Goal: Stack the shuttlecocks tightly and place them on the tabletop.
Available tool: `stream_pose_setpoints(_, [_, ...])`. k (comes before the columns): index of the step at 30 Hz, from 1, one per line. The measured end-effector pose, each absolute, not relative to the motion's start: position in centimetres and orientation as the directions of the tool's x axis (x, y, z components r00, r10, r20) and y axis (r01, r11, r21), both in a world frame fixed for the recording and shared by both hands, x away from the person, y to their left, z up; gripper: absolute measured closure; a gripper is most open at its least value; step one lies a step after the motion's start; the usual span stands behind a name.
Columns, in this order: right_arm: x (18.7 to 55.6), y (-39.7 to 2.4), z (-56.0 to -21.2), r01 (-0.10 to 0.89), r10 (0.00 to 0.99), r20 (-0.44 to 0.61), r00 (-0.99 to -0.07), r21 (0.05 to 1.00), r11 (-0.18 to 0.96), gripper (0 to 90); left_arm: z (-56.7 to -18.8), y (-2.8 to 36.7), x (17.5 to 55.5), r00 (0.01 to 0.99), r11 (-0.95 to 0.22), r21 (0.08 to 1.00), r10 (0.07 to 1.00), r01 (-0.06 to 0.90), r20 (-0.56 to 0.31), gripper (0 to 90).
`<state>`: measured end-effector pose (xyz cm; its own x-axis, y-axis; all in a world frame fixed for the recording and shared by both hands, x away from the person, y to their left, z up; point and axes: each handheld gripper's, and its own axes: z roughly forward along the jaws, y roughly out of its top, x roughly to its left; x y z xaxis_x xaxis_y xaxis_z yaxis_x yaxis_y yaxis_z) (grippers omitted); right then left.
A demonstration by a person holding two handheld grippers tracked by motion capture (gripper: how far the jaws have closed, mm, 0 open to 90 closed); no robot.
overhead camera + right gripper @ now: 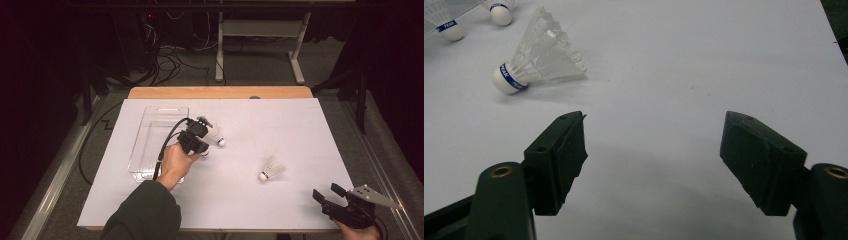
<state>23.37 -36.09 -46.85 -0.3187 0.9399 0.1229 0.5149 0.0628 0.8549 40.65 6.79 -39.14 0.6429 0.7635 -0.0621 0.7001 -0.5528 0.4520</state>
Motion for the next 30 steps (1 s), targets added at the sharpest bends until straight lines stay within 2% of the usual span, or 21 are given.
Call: stream_pose_setpoints(30, [23.3, -36.1, -46.8, 0.511, 0.939, 0.124, -0.322, 0.857, 0.062, 26.1, -40.2, 3.2, 41.1, 0.673, -0.585, 0.448, 0.738, 0.676, -0.052, 86.1])
